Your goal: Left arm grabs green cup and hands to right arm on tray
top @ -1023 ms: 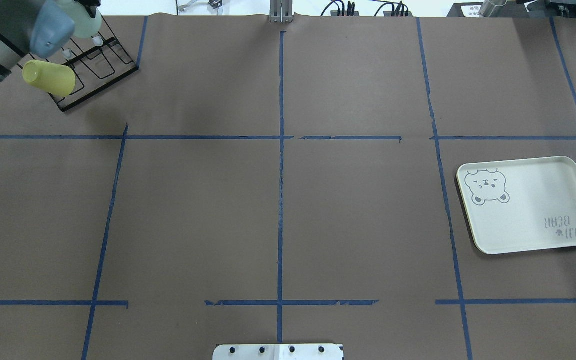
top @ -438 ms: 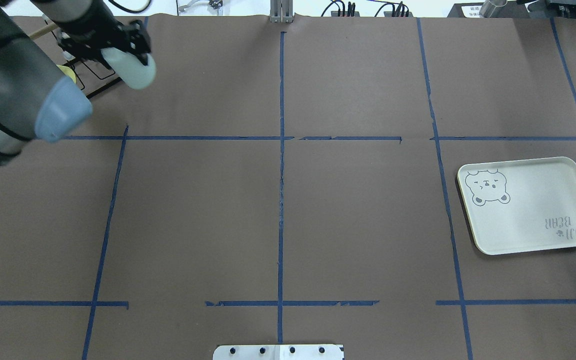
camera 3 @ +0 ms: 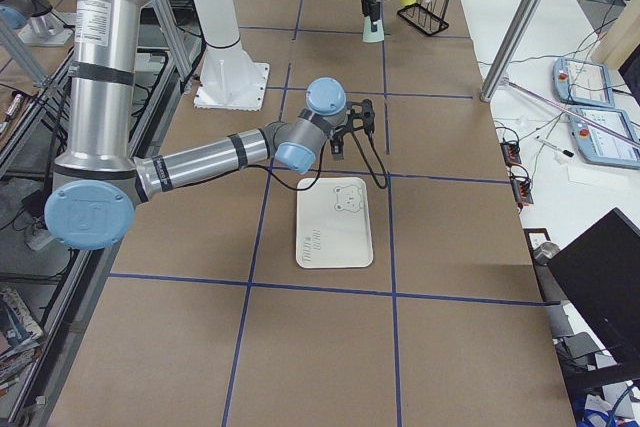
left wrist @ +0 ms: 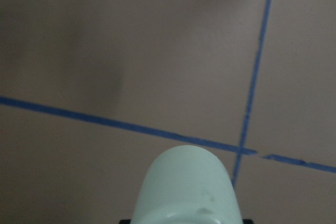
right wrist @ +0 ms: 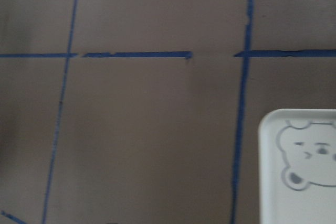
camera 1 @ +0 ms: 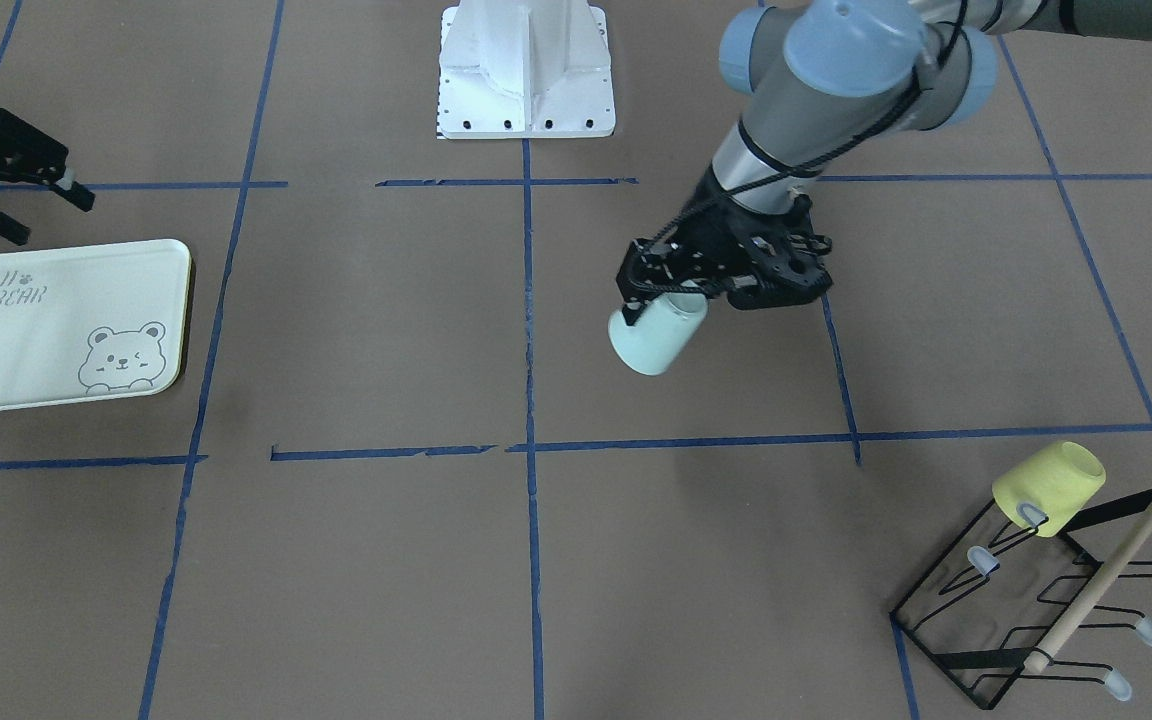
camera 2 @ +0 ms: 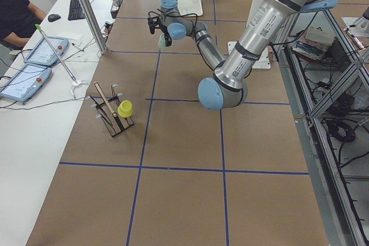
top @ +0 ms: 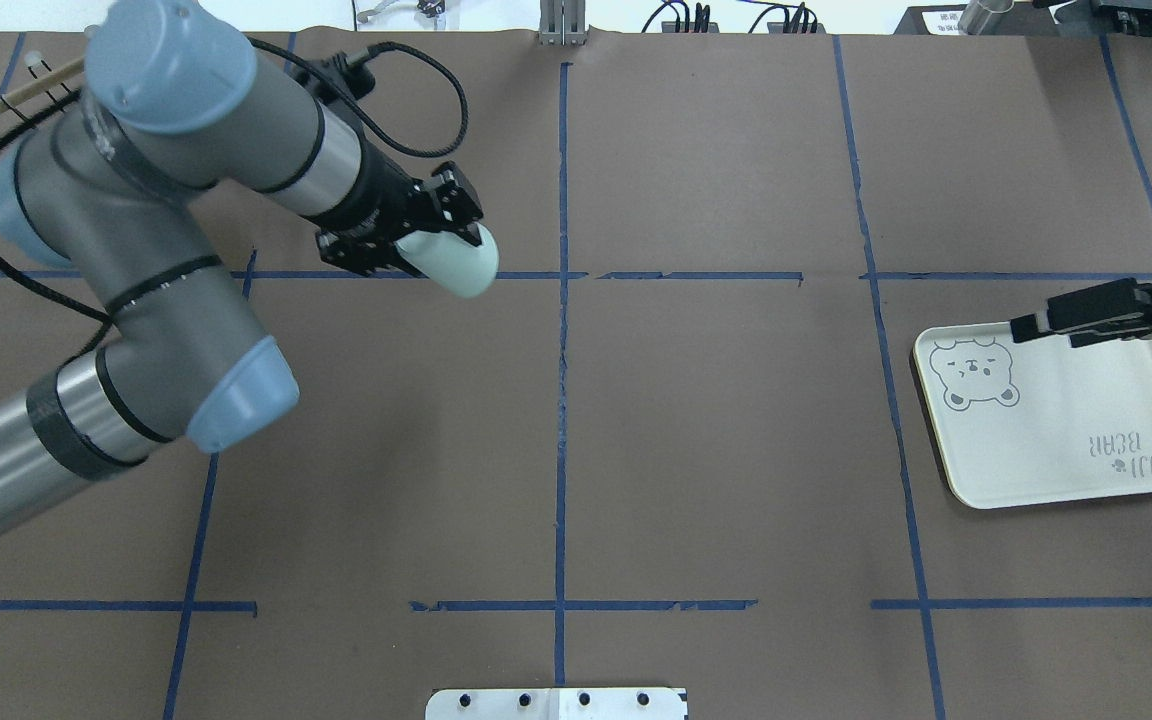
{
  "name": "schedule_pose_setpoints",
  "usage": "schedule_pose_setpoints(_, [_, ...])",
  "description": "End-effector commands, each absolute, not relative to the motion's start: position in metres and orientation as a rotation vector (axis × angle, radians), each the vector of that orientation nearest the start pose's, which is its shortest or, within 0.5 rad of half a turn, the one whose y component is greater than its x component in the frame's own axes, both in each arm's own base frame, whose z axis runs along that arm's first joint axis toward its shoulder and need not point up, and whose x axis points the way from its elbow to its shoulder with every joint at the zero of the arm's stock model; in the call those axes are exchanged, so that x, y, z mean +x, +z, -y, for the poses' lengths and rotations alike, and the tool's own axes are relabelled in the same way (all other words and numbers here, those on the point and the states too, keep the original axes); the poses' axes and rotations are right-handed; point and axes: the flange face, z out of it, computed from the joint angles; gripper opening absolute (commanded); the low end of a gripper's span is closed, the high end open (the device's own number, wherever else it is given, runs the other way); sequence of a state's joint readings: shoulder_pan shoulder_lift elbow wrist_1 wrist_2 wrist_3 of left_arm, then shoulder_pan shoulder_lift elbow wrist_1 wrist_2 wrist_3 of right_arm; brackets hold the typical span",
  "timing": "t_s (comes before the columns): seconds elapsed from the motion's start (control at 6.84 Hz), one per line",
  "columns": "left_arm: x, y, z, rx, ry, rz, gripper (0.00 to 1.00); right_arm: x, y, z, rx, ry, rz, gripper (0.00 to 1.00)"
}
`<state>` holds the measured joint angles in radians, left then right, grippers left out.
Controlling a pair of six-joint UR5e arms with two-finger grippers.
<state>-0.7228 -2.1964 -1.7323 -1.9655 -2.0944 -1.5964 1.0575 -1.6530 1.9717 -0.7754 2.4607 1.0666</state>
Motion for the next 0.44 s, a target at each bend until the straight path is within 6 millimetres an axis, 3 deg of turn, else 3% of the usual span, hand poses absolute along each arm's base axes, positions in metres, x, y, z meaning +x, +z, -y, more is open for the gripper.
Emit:
schedule_pose_setpoints(0.0, [0.458, 0.147, 0.427, -0.096, -0.354, -1.527, 0.07, -0.216, 0.313, 0.401, 0.049, 0.054, 1.511, 1.0])
schedule_pose_setpoints(0.15, [0.447, 0.139, 0.409, -0.152, -0.355, -1.755, 0.07, -0.236, 0.28, 0.39, -0.004, 0.074, 1.609, 1.0])
schedule_pose_setpoints(0.29, [0.45, 0.159, 0.394, -0.214, -0.334, -1.937, 0.07, -0.256, 0.263, 0.369, -0.03, 0.076, 1.725, 1.0])
